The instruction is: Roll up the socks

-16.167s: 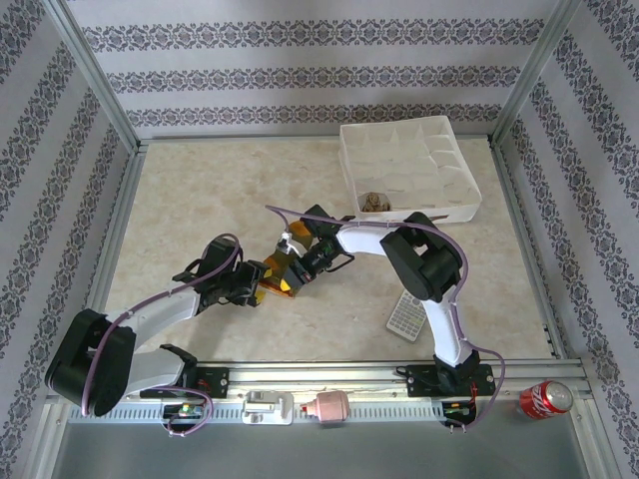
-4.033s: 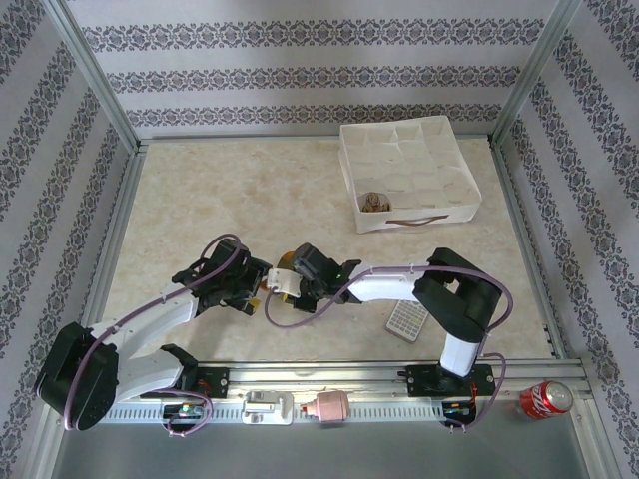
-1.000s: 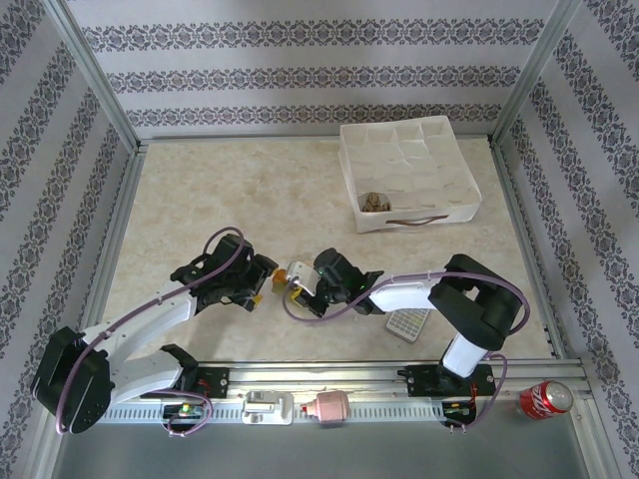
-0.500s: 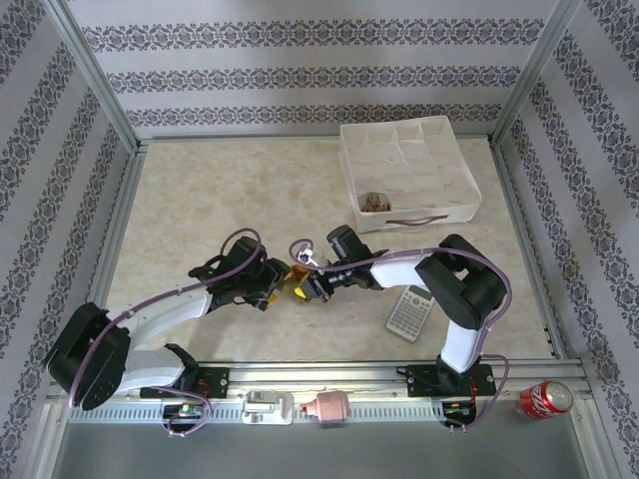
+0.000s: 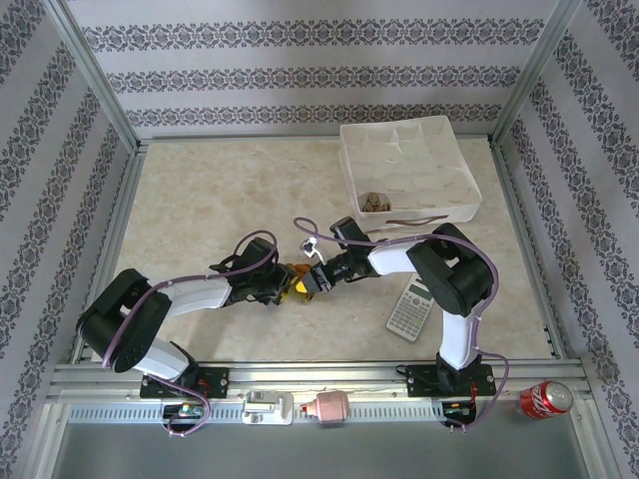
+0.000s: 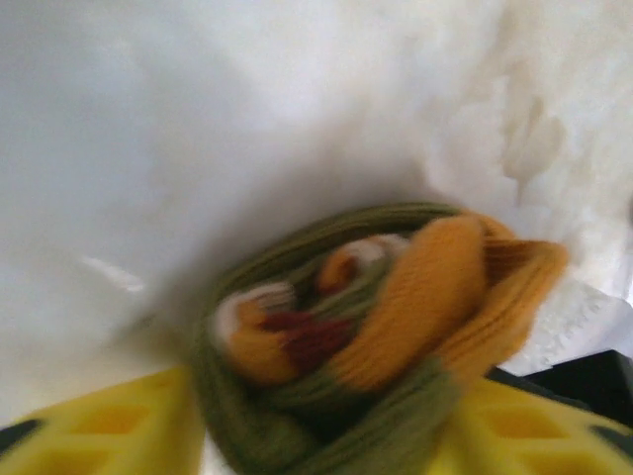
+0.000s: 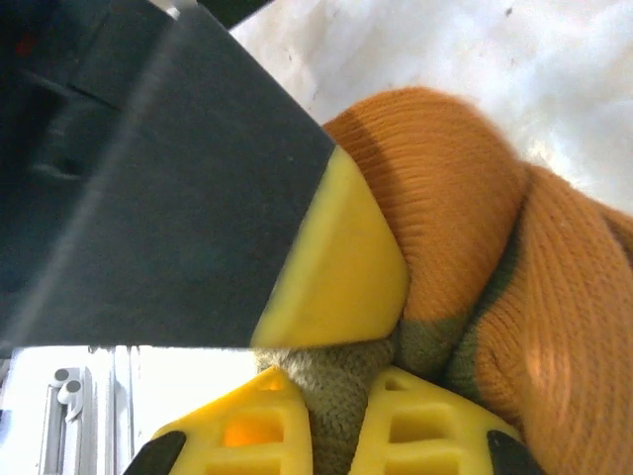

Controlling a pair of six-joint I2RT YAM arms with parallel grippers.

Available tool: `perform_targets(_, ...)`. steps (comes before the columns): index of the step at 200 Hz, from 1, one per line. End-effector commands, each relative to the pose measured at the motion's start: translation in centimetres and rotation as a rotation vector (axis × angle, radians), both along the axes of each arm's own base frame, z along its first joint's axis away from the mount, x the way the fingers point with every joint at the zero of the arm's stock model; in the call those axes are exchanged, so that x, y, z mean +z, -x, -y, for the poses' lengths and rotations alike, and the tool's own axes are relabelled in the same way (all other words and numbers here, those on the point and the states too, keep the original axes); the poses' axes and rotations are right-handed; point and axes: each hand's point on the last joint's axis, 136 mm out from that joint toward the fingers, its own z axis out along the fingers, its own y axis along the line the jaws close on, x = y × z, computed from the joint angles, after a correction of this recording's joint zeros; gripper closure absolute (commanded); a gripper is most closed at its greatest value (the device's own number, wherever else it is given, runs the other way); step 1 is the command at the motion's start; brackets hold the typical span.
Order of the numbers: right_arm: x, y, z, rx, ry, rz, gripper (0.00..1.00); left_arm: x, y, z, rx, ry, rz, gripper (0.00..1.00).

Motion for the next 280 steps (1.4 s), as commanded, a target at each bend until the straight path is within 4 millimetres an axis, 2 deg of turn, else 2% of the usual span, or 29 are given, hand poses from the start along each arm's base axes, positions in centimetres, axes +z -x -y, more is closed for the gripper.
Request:
perform_targets(1, -5.9, 2.4, 3.6, -0.046, 0.253, -0.101, 0.95, -3.5, 3.5, -1.4, -0.016, -0.083, -0.152, 0.9)
perform_targets(8, -5.2, 2.2, 3.4, -0.033, 0.25, -0.027, 0.89, -3.7, 4.3, -1.9, -0.015, -0.105, -0.189, 1.0)
perform_targets(21, -3.4, 1.4, 3.3, -0.031, 0.239, 0.162, 0.75, -3.8, 6.1, -3.2, -0.003, -0.157, -0.261, 1.0)
perform_targets(34, -0.2, 0.1, 3.3, -0.088, 0.202, 0.441, 0.64, -3.6, 7.9, -4.9, 0.018, -0.216, -0.324, 1.0)
perform_targets(46, 2.5, 0.2, 3.3, -0.095, 0.195, 0.695, 0.49, -3.3, 9.0, -6.1, 0.042, -0.258, -0.355, 1.0)
perform_targets(59, 4.4, 1.1, 2.8, -0.053, 0.21, 0.872, 0.43, -3.0, 10.0, -7.1, 0.066, -0.285, -0.382, 1.0)
perform_targets(73, 4.7, 2.3, 2.2, 0.006, 0.274, 0.97, 0.4, -2.7, 10.4, -7.5, 0.077, -0.303, -0.395, 1.0)
perform_targets(102, 3.3, 5.0, 0.6, 0.114, 0.378, 1.132, 0.38, -2.0, 10.1, -7.7, 0.075, -0.345, -0.401, 1.0)
perform_targets(123, 3.0, 6.3, -1.3, 0.182, 0.401, 1.212, 0.38, -2.2, 9.9, -7.4, 0.073, -0.342, -0.412, 1.0)
perform_targets(138, 2.9, 6.3, -2.6, 0.203, 0.433, 1.267, 0.38, -2.1, 9.6, -7.1, 0.063, -0.342, -0.412, 1.0)
perform_targets(159, 2.7, 6.4, -3.9, 0.236, 0.444, 1.302, 0.39, -1.9, 9.3, -6.8, 0.055, -0.341, -0.41, 1.0)
perform_targets(172, 1.9, 6.4, -4.1, 0.263, 0.468, 1.305, 0.39, -1.9, 9.1, -6.6, 0.052, -0.336, -0.405, 1.0)
perform_targets(209, -1.8, 5.4, -3.1, 0.313, 0.622, 1.31, 0.46, -1.7, 8.9, -6.2, 0.039, -0.315, -0.389, 1.0)
perform_targets(217, -2.6, 5.1, -2.7, 0.324, 0.659, 1.296, 0.53, -1.6, 8.8, -6.2, 0.038, -0.31, -0.385, 1.0)
perform_targets(233, -3.6, 4.8, -1.8, 0.313, 0.71, 1.25, 0.78, -1.4, 8.7, -6.2, 0.044, -0.301, -0.372, 1.0)
perform_targets(248, -4.3, 4.9, -0.7, 0.305, 0.726, 1.181, 0.93, -0.8, 8.4, -6.2, 0.053, -0.291, -0.341, 1.0)
perform_targets(259, -4.8, 5.3, 0.1, 0.306, 0.719, 1.117, 1.0, -0.1, 7.6, -6.0, 0.059, -0.265, -0.293, 0.89)
perform_targets(271, -5.4, 6.3, 0.7, 0.327, 0.686, 1.032, 1.0, 0.8, 6.5, -5.4, 0.064, -0.212, -0.222, 0.62)
perform_targets(280, -5.8, 7.1, 1.0, 0.338, 0.649, 0.95, 1.0, 1.5, 5.9, -5.2, 0.079, -0.179, -0.187, 0.47)
